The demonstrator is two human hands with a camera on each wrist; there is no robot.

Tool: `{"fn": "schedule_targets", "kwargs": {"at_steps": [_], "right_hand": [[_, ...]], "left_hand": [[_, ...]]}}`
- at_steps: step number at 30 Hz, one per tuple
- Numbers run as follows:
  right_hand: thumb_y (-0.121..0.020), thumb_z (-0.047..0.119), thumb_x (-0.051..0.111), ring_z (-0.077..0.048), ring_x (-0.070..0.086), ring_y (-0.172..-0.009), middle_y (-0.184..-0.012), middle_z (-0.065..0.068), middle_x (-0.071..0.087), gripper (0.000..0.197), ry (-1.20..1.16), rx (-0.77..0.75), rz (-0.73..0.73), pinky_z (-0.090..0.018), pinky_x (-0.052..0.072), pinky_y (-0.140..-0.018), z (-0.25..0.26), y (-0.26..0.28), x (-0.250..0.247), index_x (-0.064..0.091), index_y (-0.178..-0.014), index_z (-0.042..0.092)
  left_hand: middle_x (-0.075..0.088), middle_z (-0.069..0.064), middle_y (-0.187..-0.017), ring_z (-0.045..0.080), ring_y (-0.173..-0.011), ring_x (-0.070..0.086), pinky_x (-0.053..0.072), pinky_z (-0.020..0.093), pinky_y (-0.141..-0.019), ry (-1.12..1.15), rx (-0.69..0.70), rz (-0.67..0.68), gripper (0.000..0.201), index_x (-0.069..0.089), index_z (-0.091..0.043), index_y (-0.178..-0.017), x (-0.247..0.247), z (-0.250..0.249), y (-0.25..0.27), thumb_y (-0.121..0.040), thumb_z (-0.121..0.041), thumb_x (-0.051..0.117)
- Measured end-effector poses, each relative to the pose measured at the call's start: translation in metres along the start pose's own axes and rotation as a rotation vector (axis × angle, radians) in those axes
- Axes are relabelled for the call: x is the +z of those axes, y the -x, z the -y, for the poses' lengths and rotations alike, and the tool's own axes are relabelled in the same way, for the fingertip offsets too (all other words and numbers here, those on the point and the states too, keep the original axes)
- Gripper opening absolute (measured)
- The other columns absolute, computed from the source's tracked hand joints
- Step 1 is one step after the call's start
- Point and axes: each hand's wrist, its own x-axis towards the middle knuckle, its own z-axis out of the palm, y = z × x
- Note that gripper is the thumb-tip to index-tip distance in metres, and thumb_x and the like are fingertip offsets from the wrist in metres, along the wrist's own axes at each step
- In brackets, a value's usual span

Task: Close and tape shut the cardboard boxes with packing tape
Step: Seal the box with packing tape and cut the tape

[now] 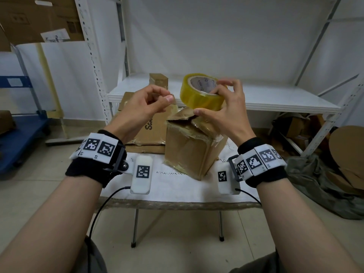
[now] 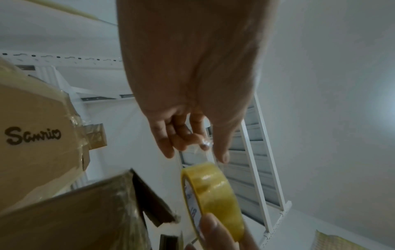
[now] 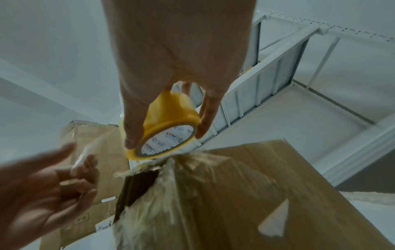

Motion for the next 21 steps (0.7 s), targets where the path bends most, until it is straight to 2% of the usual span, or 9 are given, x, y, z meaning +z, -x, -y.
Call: {"fn": "schedule_targets", "kwargs": {"at_steps": [4,8,10,12,13,14,15,17,21], "right_hand": [[-0.062,0.048,0.083,-0.026,0.031,-0.139,-0.15,-0.007,0.03,0.05,-0.022,0.002,-0.023,-0.042,0.041,-0.11,-0.001,0.0,-0.002,0.055,-0.098,0.028],[-0.069,0.057,0.073,-0.024,0.046,-0.127,-0.146,-0.009,0.036,0.054,0.011,0.053,0.062,-0.045,0.052,-0.1,-0.008,0.0,-0.002,0.046,-0.108,0.031],[-0.076,0.054,0.075,-0.022,0.047,-0.124,-0.146,-0.011,0.037,0.056,0.035,0.051,0.091,-0.034,0.053,-0.092,-0.011,0.0,-0.003,0.045,-0.115,0.026],[-0.08,0.042,0.079,-0.017,0.048,-0.115,-0.14,-0.009,0.04,0.055,0.005,0.066,0.085,-0.014,0.047,-0.081,-0.016,-0.002,-0.007,0.045,-0.119,0.022],[-0.079,0.038,0.081,-0.016,0.049,-0.112,-0.135,-0.008,0.043,0.055,-0.04,0.09,0.084,-0.011,0.047,-0.077,-0.018,-0.003,-0.009,0.045,-0.118,0.024],[-0.076,0.037,0.082,-0.019,0.052,-0.11,-0.13,-0.007,0.047,0.056,-0.1,0.122,0.089,-0.016,0.052,-0.078,-0.019,-0.003,-0.011,0.043,-0.116,0.029],[-0.072,0.039,0.083,-0.024,0.057,-0.108,-0.125,-0.007,0.052,0.058,-0.157,0.168,0.106,-0.029,0.057,-0.082,-0.022,-0.004,-0.012,0.042,-0.113,0.034],[-0.065,0.043,0.085,-0.03,0.063,-0.108,-0.121,-0.008,0.057,0.067,-0.237,0.254,0.144,-0.05,0.057,-0.091,-0.025,-0.003,-0.012,0.04,-0.114,0.039],[-0.056,0.046,0.093,-0.029,0.056,-0.124,-0.135,-0.008,0.046,0.098,-0.352,0.372,0.154,-0.048,0.049,-0.106,-0.032,-0.001,-0.002,0.028,-0.13,0.043]], "left_hand": [[0.063,-0.014,-0.073,0.008,-0.077,0.058,0.053,0.027,-0.086,0.08,-0.034,-0.055,0.007,0.061,-0.015,-0.09,0.013,0.007,-0.003,-0.094,-0.018,0.065],[0.064,-0.008,-0.077,0.014,-0.083,0.06,0.052,0.035,-0.092,0.155,-0.096,-0.021,0.01,0.065,-0.015,-0.086,0.03,0.005,-0.005,-0.095,-0.02,0.064],[0.066,-0.009,-0.076,0.015,-0.086,0.061,0.051,0.037,-0.095,0.182,-0.123,-0.015,0.014,0.064,-0.016,-0.083,0.038,0.004,-0.005,-0.097,-0.02,0.062],[0.065,-0.007,-0.078,0.015,-0.087,0.062,0.051,0.038,-0.096,0.197,-0.143,-0.044,0.015,0.063,-0.016,-0.082,0.042,0.005,-0.006,-0.096,-0.019,0.062],[0.064,-0.005,-0.079,0.016,-0.087,0.062,0.051,0.038,-0.096,0.202,-0.157,-0.057,0.015,0.062,-0.016,-0.081,0.043,0.006,-0.007,-0.096,-0.019,0.063],[0.062,-0.004,-0.079,0.016,-0.086,0.062,0.051,0.037,-0.095,0.21,-0.175,-0.063,0.015,0.062,-0.016,-0.082,0.045,0.008,-0.008,-0.096,-0.019,0.063],[0.061,-0.002,-0.079,0.016,-0.085,0.062,0.052,0.034,-0.093,0.221,-0.198,-0.064,0.014,0.061,-0.015,-0.082,0.046,0.01,-0.009,-0.096,-0.018,0.062],[0.059,0.0,-0.077,0.017,-0.082,0.062,0.054,0.03,-0.086,0.242,-0.237,-0.06,0.015,0.059,-0.013,-0.083,0.048,0.015,-0.01,-0.097,-0.016,0.061],[0.066,-0.006,-0.062,0.022,-0.085,0.065,0.055,0.029,-0.083,0.229,-0.27,-0.076,0.014,0.058,-0.013,-0.085,0.05,0.018,-0.01,-0.099,-0.015,0.059]]}}
